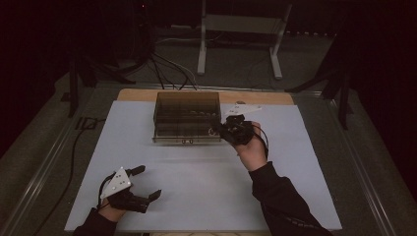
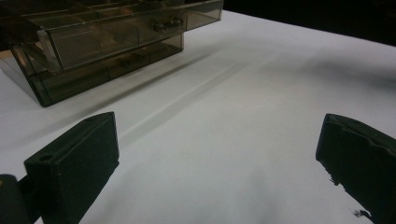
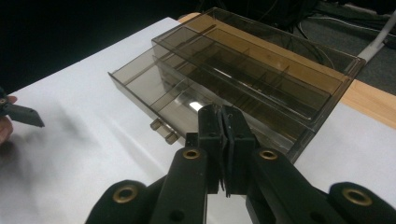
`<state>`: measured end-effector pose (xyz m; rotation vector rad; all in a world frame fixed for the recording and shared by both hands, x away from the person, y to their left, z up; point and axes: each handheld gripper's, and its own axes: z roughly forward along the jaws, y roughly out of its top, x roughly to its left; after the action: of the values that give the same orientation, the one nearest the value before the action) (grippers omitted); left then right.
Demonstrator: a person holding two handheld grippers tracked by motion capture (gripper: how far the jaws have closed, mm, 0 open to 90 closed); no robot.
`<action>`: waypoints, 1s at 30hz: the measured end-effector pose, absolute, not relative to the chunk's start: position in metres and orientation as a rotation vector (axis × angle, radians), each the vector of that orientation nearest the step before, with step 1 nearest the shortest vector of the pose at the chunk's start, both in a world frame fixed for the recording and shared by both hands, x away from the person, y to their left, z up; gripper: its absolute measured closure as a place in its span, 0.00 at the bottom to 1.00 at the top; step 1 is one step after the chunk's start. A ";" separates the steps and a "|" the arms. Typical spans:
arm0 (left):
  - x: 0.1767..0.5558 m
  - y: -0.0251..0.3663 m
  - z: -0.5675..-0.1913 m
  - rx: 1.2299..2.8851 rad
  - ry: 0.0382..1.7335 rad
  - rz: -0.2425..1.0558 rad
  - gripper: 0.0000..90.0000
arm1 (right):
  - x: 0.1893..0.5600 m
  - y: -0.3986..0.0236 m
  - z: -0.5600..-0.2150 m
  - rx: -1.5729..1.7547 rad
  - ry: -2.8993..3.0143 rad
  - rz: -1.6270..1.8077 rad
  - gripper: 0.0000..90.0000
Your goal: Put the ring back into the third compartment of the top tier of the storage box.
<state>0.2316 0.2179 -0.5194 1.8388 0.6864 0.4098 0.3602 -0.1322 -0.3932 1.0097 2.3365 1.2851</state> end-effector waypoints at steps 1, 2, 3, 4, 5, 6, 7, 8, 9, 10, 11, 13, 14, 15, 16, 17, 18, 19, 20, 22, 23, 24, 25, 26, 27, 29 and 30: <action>0.232 0.218 -0.519 1.837 0.685 0.411 0.01 | 0.361 -0.132 -0.393 1.011 2.337 1.284 0.98; 0.232 0.218 -0.519 1.831 0.684 0.412 0.01 | 0.362 -0.132 -0.394 1.012 2.338 1.281 0.98; 0.232 0.218 -0.519 1.829 0.684 0.409 0.01 | 0.363 -0.131 -0.394 1.012 2.336 1.279 0.98; 0.232 0.218 -0.519 1.831 0.686 0.409 0.01 | 0.364 -0.131 -0.394 1.017 2.336 1.280 0.98; 0.232 0.218 -0.519 1.837 0.685 0.411 0.01 | 0.365 -0.130 -0.394 1.018 2.336 1.282 0.98; 0.232 0.218 -0.519 1.839 0.685 0.408 0.01 | 0.365 -0.130 -0.394 1.021 2.336 1.283 0.98; 0.232 0.218 -0.519 1.835 0.685 0.404 0.01 | 0.366 -0.129 -0.394 1.021 2.336 1.281 0.98; 0.232 0.218 -0.519 1.830 0.684 0.405 0.01 | 0.367 -0.128 -0.393 1.019 2.336 1.278 0.98; 0.232 0.218 -0.519 1.829 0.684 0.407 0.01 | 0.368 -0.128 -0.394 1.019 2.336 1.276 0.98; 0.232 0.217 -0.519 1.830 0.684 0.406 0.01 | 0.369 -0.127 -0.394 1.023 2.336 1.277 0.98; 0.232 0.217 -0.519 1.836 0.684 0.407 0.01 | 0.370 -0.126 -0.394 1.028 2.333 1.280 0.98; 0.232 0.218 -0.519 1.831 0.684 0.409 0.01 | 0.372 -0.125 -0.395 1.029 2.336 1.279 0.98; 0.232 0.218 -0.519 1.829 0.684 0.407 0.01 | 0.373 -0.125 -0.395 1.033 2.338 1.285 0.98; 0.232 0.218 -0.519 1.829 0.685 0.409 0.01 | 0.375 -0.124 -0.395 1.035 2.339 1.288 0.98; 0.232 0.218 -0.519 1.833 0.685 0.410 0.01 | 0.376 -0.123 -0.395 1.038 2.339 1.288 0.98; 0.232 0.218 -0.519 1.839 0.685 0.409 0.01 | 0.377 -0.123 -0.396 1.042 2.338 1.289 0.98; 0.232 0.218 -0.519 1.840 0.686 0.411 0.01 | 0.378 -0.122 -0.396 1.045 2.338 1.289 0.98; 0.232 0.217 -0.519 1.833 0.685 0.414 0.01 | 0.379 -0.121 -0.397 1.044 2.339 1.283 0.98; 0.232 0.218 -0.519 1.829 0.683 0.412 0.01 | 0.380 -0.121 -0.397 1.047 2.338 1.280 0.98; 0.232 0.217 -0.519 1.832 0.686 0.415 0.01 | 0.383 -0.120 -0.398 1.059 2.335 1.279 0.98; 0.232 0.217 -0.519 1.838 0.686 0.414 0.01 | 0.384 -0.120 -0.399 1.066 2.335 1.280 0.98; 0.232 0.217 -0.519 1.838 0.684 0.410 0.01 | 0.385 -0.119 -0.400 1.069 2.335 1.280 0.98; 0.232 0.217 -0.519 1.833 0.683 0.413 0.01 | 0.386 -0.119 -0.401 1.070 2.336 1.280 0.98; 0.232 0.217 -0.519 1.830 0.682 0.413 0.01 | 0.387 -0.118 -0.401 1.072 2.336 1.279 0.98; 0.232 0.217 -0.519 1.829 0.684 0.411 0.01 | 0.388 -0.118 -0.402 1.075 2.337 1.286 0.98; 0.232 0.217 -0.519 1.841 0.685 0.413 0.01 | 0.389 -0.118 -0.403 1.086 2.335 1.295 0.98; 0.232 0.217 -0.519 1.839 0.683 0.412 0.01 | 0.390 -0.117 -0.404 1.086 2.335 1.292 0.98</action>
<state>0.2317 0.2174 -0.5192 1.8391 0.6834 0.4119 0.3897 -0.1168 -0.4040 1.0864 2.3346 1.2924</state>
